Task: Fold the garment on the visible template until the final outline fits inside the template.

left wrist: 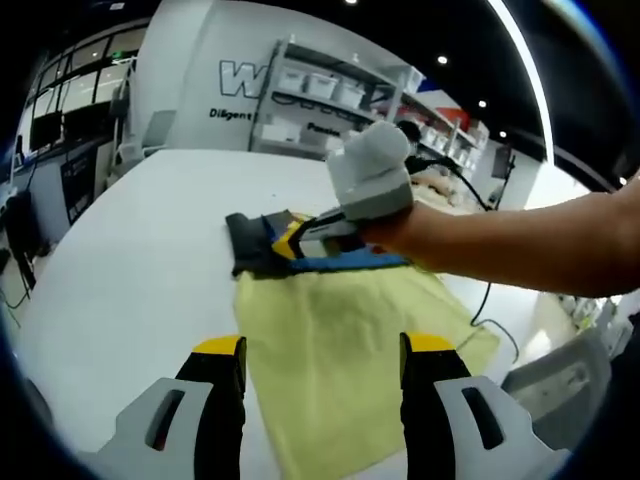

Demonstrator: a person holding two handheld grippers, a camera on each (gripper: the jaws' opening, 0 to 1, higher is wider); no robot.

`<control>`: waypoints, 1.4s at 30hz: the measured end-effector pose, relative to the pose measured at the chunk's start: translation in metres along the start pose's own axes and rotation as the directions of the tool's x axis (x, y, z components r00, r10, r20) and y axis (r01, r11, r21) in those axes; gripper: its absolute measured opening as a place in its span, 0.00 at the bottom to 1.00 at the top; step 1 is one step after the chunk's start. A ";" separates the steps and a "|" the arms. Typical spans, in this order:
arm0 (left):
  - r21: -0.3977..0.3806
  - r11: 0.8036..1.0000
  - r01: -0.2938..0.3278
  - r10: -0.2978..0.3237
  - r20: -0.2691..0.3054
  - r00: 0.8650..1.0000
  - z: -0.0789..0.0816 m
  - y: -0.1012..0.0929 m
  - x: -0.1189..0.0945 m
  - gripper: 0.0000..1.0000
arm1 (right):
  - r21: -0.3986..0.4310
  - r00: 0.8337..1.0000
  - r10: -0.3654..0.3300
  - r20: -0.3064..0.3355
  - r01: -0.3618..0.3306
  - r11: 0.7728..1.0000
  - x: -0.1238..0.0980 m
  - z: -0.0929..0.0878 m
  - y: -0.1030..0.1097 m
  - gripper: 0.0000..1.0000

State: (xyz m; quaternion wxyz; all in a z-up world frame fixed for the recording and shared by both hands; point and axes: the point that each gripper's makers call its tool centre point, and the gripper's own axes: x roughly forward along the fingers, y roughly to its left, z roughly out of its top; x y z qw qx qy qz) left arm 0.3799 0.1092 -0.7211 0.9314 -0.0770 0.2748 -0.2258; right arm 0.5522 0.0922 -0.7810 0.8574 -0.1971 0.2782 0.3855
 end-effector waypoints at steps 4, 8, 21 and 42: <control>-0.002 1.000 0.001 -0.001 -0.003 1.000 -0.001 0.000 0.000 0.57 | 0.007 1.000 0.003 -0.012 -0.003 1.000 0.005 -0.005 0.001 0.00; -0.002 1.000 0.001 -0.001 -0.004 1.000 -0.001 0.000 0.001 0.57 | 0.031 1.000 0.030 0.005 -0.030 0.999 0.007 -0.004 0.009 0.00; 0.004 1.000 0.004 -0.004 -0.010 1.000 -0.001 -0.001 0.002 0.56 | 0.085 0.994 0.018 0.104 -0.027 0.996 -0.011 0.011 0.005 0.00; 0.012 1.000 0.001 -0.001 -0.022 1.000 -0.004 0.000 0.003 0.56 | 0.019 0.992 0.123 -0.041 -0.122 0.992 0.006 -0.024 0.029 0.00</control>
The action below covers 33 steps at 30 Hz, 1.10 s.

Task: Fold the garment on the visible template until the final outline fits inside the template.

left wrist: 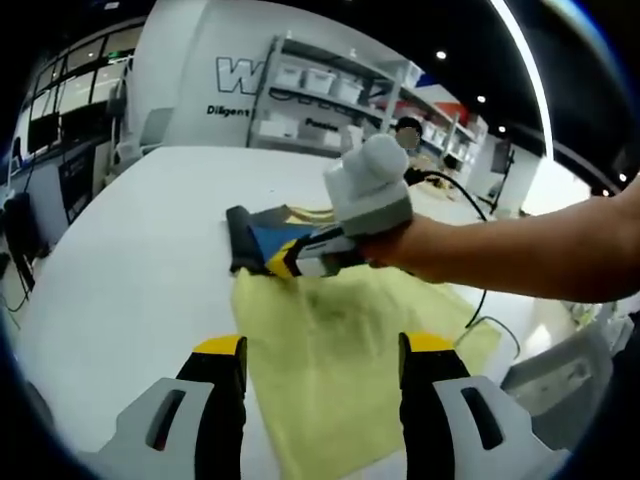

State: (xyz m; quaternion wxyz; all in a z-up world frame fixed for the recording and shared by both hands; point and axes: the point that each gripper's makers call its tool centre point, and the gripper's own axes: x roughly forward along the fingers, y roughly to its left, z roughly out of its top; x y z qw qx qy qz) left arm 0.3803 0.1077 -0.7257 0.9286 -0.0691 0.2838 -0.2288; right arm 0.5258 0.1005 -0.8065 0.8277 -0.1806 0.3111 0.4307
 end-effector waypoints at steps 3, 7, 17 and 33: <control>0.007 1.000 0.003 -0.003 -0.006 1.000 -0.001 -0.002 0.001 0.56 | 0.017 1.000 -0.005 0.016 0.005 1.000 -0.003 0.005 -0.002 0.00; 0.010 1.000 0.004 -0.004 -0.011 1.000 -0.002 -0.002 0.000 0.56 | 0.015 0.999 -0.021 0.046 0.021 1.000 -0.015 0.011 -0.004 0.00; 0.037 0.999 0.027 -0.026 -0.031 0.999 -0.005 -0.010 0.002 0.56 | 0.007 0.985 -0.089 0.147 0.089 0.996 -0.064 0.029 -0.016 0.00; 0.078 0.994 0.072 -0.067 -0.069 0.995 -0.014 -0.023 0.006 0.56 | 0.077 0.947 -0.239 0.214 0.228 0.971 -0.140 0.001 -0.044 0.24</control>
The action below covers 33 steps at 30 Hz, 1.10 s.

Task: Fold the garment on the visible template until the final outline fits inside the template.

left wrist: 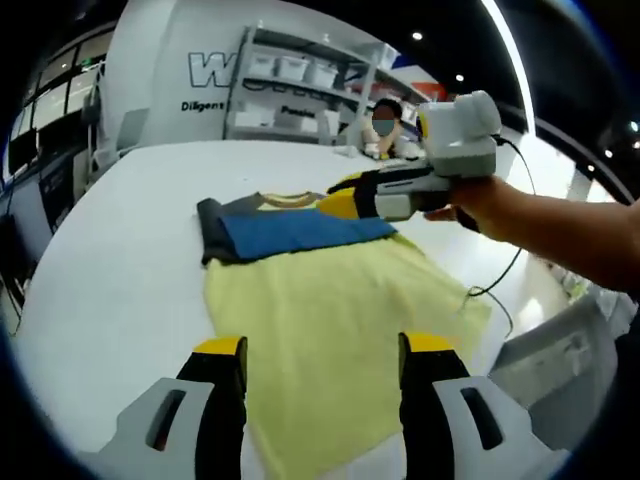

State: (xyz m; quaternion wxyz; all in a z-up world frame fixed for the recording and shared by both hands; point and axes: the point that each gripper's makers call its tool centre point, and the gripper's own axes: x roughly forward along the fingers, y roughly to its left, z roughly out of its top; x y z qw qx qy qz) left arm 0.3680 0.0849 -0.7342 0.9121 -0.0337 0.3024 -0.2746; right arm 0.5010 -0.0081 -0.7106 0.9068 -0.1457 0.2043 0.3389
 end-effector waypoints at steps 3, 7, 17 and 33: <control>0.003 1.000 0.002 -0.002 -0.005 1.000 -0.001 0.000 0.000 0.56 | 0.033 1.000 -0.031 0.000 0.031 0.999 -0.012 -0.008 -0.008 0.32; 0.010 1.000 0.007 -0.007 -0.011 1.000 -0.002 -0.002 0.001 0.56 | 0.081 0.998 -0.066 0.011 0.065 0.995 -0.027 -0.018 -0.018 0.49; 0.023 1.000 0.010 -0.009 -0.016 1.000 -0.004 -0.005 0.000 0.56 | 0.127 0.991 -0.131 -0.010 0.131 0.983 -0.061 -0.039 -0.034 0.57; -0.008 1.000 -0.018 0.018 0.005 1.000 0.000 0.003 -0.014 0.57 | 0.144 0.986 -0.164 0.021 0.159 0.977 -0.133 -0.047 -0.031 0.55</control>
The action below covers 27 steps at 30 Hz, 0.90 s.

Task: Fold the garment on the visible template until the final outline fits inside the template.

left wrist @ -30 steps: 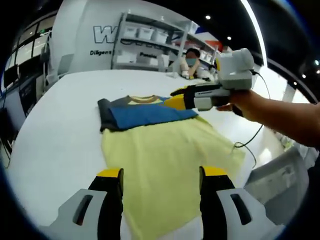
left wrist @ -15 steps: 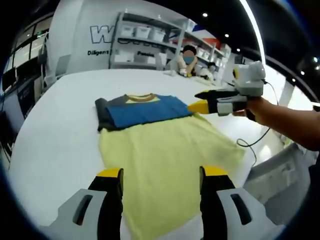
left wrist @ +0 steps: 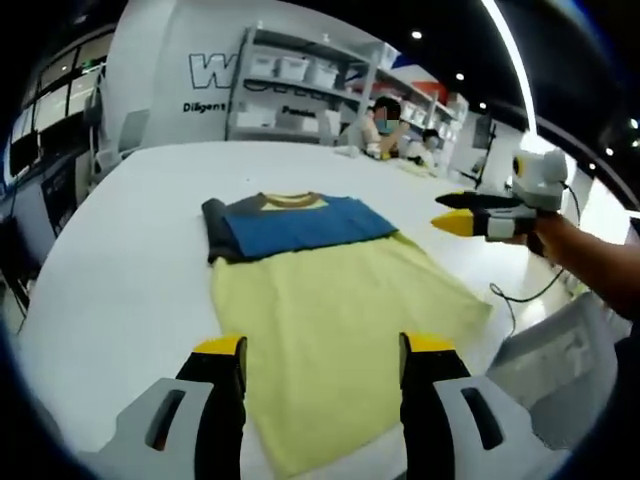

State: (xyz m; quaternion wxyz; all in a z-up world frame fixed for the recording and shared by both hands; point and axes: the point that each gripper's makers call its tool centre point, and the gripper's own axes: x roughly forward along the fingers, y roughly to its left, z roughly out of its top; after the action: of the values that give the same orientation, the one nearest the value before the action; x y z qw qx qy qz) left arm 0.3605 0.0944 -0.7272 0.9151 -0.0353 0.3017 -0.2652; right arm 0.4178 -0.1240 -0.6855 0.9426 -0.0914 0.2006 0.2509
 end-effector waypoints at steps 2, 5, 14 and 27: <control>-0.005 1.000 0.002 -0.002 0.003 1.000 0.001 -0.001 -0.004 0.57 | -0.003 1.000 -0.002 -0.005 0.002 1.000 -0.009 -0.004 -0.001 0.54; 0.003 1.000 0.006 -0.006 -0.003 1.000 0.000 -0.002 -0.009 0.57 | 0.000 1.000 -0.002 -0.013 0.002 1.000 -0.021 -0.010 -0.002 0.52; 0.014 0.999 0.043 -0.041 -0.111 0.993 -0.025 -0.002 -0.030 0.52 | 0.041 0.993 0.022 -0.116 -0.018 0.999 -0.050 -0.059 0.004 0.51; -0.021 0.999 0.029 -0.035 -0.395 0.918 -0.090 0.018 -0.037 0.33 | 0.109 0.948 0.096 -0.303 -0.066 0.992 -0.075 -0.134 0.022 0.45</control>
State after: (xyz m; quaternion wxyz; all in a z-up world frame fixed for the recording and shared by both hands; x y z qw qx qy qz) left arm 0.2923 0.1377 -0.7849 0.8306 0.0074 0.4815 -0.2797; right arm 0.3021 -0.1744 -0.7764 0.8921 -0.0749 0.3605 0.2620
